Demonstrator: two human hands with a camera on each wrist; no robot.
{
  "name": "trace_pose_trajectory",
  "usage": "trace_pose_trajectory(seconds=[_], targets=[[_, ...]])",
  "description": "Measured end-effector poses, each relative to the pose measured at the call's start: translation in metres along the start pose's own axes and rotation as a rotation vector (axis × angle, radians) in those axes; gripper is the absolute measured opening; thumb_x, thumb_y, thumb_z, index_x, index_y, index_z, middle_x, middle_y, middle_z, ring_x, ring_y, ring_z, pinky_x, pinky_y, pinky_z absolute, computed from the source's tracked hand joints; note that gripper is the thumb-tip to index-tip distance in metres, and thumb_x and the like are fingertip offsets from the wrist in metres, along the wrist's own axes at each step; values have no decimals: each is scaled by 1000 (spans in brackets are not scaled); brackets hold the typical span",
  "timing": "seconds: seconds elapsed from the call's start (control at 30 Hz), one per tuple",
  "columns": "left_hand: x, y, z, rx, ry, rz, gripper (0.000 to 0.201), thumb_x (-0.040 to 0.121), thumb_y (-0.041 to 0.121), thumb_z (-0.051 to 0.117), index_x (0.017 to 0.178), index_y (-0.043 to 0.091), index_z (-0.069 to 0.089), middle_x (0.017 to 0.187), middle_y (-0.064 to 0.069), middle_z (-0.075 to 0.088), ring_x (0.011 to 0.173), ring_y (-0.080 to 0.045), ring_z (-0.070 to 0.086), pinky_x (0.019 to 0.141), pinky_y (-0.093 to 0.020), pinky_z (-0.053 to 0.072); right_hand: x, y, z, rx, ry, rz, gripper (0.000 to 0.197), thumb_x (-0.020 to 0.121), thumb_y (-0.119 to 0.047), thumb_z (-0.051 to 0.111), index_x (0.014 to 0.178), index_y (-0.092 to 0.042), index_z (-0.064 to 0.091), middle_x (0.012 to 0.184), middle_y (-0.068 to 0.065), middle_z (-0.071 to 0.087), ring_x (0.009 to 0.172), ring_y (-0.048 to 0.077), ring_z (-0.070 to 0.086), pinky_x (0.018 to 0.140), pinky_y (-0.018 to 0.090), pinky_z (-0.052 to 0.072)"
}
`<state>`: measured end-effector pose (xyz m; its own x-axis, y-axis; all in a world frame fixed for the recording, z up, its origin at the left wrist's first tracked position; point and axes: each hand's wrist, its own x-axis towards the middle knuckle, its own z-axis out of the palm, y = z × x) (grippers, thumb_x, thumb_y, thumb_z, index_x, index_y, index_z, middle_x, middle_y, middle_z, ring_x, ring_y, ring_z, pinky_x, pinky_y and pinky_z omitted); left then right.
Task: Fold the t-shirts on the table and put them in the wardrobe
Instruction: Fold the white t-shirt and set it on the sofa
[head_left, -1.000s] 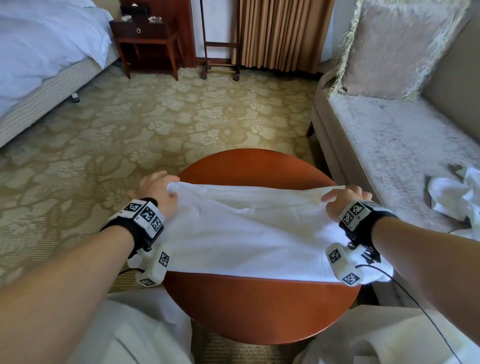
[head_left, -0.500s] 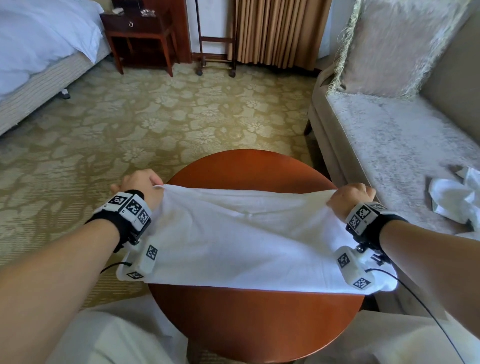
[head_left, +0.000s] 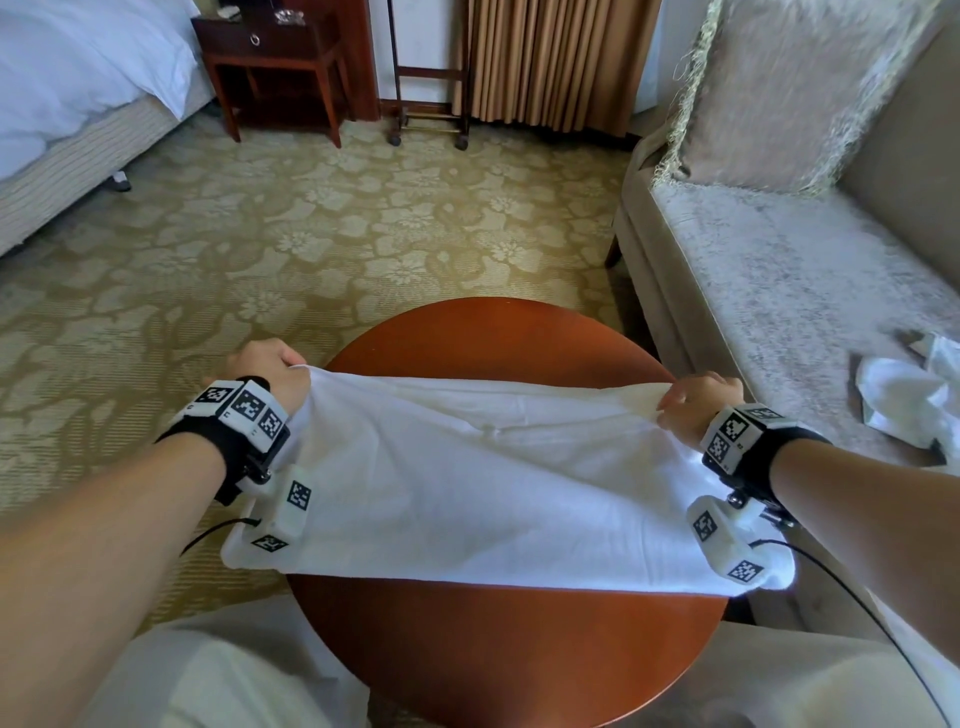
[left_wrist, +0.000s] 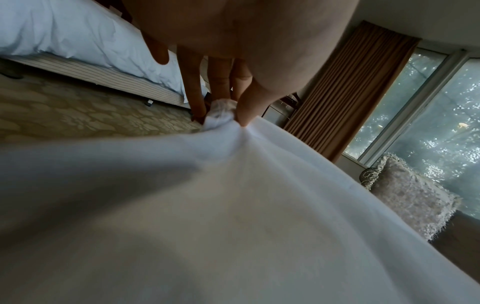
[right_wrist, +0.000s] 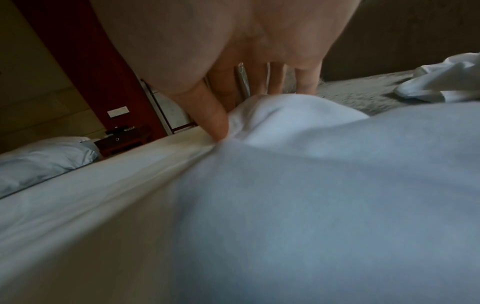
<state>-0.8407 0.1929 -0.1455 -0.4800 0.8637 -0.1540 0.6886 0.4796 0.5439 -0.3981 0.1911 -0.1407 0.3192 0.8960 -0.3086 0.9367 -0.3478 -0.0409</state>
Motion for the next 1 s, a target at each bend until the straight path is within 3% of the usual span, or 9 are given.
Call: trace_pose_trajectory(seconds=[0.13,0.23,0.37,0.53,0.67,0.73,0.8,0.9,1.0], targets=[[-1,0,-2,-45,15,-26,21,81,20,54,67,28,68,93,1,70,90,-29,62,90,-44,53,4,-3,-1,-53,14,67,36,99,-31,43,130,-23,58,138,1,50,132,25,39,108,36,31],[1,3,-3,-80,53,-42,31,88,12,48,68,24,69,101,-6,69,88,-30,59,87,-37,53,11,2,-7,107,-7,105,36,96,-26,47,124,-11,64,128,13,57,124,32,47,101,38,36],[14,2,-1,-81,90,-85,31,94,9,46,80,10,74,122,-17,63,124,-37,48,101,-41,45,17,5,-12,171,-27,96,32,95,-18,48,117,-2,65,124,20,60,119,36,52,99,40,40],[15,3,1,-62,69,-99,30,96,7,45,89,1,74,107,-14,63,93,-34,52,88,-35,44,20,2,-15,205,-28,120,32,93,-18,51,117,0,64,122,21,61,116,36,55,93,40,45],[19,0,-1,-101,45,-81,26,91,10,50,85,12,75,109,-9,70,96,-32,61,86,-33,51,10,-5,-14,211,24,154,19,91,-21,59,103,-7,64,91,11,60,80,28,56,58,33,46],[16,2,-3,-110,27,-50,23,90,14,52,87,17,74,109,-5,70,97,-28,60,88,-34,51,10,-3,-11,182,88,109,17,85,-23,61,100,-18,66,99,7,59,96,28,54,73,37,52],[10,11,-2,-116,23,42,17,90,18,56,91,22,72,104,3,67,99,-23,57,91,-33,47,7,0,-10,253,171,34,17,78,-20,63,91,-31,63,110,3,53,115,27,44,92,36,45],[-9,32,-2,12,40,255,5,88,29,66,91,30,70,97,15,59,103,-12,47,103,-33,25,2,-6,-11,260,148,-117,16,72,-28,72,74,-41,64,101,-7,58,102,16,48,85,30,44],[-25,52,9,143,-58,464,6,86,33,68,92,32,71,94,21,66,102,-7,51,93,-31,17,-1,-12,-6,171,60,-228,19,73,-37,77,69,-45,60,86,-18,64,102,13,55,94,36,48]])
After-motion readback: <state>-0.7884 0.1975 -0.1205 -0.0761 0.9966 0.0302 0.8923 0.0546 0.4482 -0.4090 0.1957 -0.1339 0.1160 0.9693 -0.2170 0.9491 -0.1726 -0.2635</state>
